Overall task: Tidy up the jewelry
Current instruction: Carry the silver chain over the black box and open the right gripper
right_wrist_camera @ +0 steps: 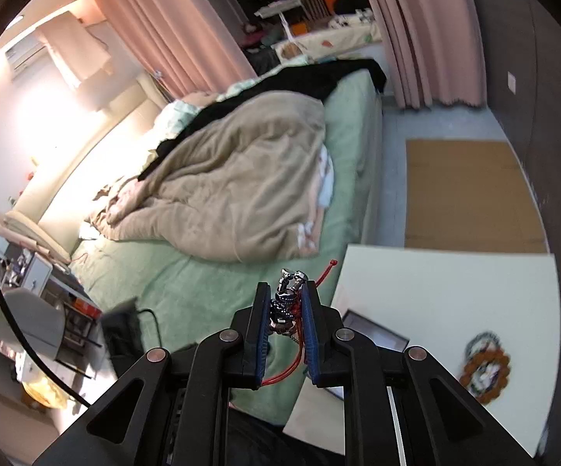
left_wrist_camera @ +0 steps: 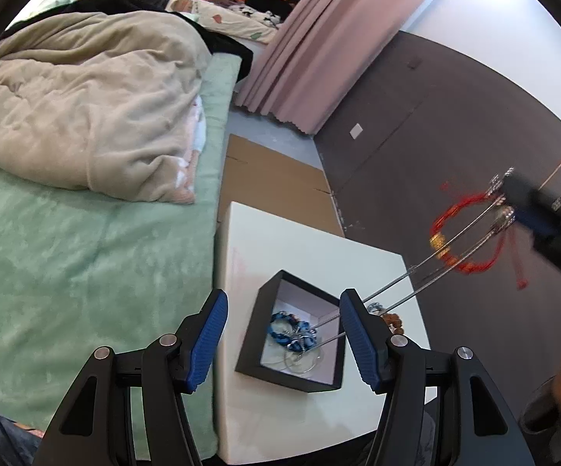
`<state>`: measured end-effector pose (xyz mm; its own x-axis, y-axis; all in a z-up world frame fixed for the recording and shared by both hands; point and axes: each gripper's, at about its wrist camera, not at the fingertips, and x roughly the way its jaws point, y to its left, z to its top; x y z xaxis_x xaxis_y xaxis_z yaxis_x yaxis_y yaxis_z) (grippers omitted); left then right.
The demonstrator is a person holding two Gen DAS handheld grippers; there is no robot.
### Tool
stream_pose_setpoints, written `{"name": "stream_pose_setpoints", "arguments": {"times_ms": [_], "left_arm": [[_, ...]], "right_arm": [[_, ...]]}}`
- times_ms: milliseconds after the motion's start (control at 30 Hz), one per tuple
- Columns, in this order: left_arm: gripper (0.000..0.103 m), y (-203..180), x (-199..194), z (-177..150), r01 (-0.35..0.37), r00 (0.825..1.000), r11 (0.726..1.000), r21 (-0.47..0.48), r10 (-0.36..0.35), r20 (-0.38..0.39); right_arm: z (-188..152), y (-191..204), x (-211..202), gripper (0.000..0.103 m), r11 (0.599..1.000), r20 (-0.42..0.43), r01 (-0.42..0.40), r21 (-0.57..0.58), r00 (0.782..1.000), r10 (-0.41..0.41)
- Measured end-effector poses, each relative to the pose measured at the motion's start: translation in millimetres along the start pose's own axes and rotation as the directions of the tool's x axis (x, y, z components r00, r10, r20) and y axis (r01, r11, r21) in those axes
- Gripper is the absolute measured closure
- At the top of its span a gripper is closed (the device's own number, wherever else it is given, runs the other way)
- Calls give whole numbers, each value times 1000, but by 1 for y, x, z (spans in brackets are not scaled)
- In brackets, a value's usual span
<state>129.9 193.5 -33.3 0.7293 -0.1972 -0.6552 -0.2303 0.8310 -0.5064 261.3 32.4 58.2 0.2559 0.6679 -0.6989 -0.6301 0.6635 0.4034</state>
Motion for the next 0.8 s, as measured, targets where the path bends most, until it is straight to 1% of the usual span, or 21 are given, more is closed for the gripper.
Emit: {"name": "stream_pose_setpoints", "arguments": {"times_ms": [167, 300, 400, 433, 467, 500, 533, 567, 700, 800], "left_arm": [[42, 9, -3, -3, -17, 1000, 1000, -12, 17, -3], [42, 16, -5, -6, -26, 1000, 999, -22, 26, -2], [42, 19, -7, -7, -36, 999, 999, -26, 36, -1], [42, 20, -7, -7, -38, 999, 999, -27, 38, -2], [42, 20, -6, -7, -39, 999, 999, -28, 39, -4], [42, 20, -5, -6, -40, 999, 999, -28, 40, -6], [42, 19, -3, -6, -39, 999, 999, -28, 39, -9], [42, 18, -3, -7, -38, 999, 999, -27, 38, -10], [42, 7, 7, -8, -29, 999, 1000, 0, 29, -28], [42, -4, 16, -10, -15, 999, 1000, 25, 17, -41]], "right_arm": [[-12, -17, 26, 86, 998, -32, -3, 58, 999, 5], [-14, -26, 44, 86, 996, -50, 2, 88, 999, 3], [-18, -36, 65, 85, 993, -110, 15, 120, 994, -2], [-20, -39, 72, 80, 992, -137, 21, 127, 991, -4], [-23, -43, 79, 67, 990, -166, 22, 138, 986, 1], [-25, -46, 82, 59, 988, -177, 20, 150, 984, 7], [-28, -50, 82, 49, 987, -177, 19, 163, 984, 10], [-30, -53, 80, 44, 985, -166, 21, 171, 986, 8], [-40, -68, 66, 43, 981, -142, 27, 190, 990, 0], [-48, -84, 50, 42, 978, -110, 55, 201, 993, -33]]}}
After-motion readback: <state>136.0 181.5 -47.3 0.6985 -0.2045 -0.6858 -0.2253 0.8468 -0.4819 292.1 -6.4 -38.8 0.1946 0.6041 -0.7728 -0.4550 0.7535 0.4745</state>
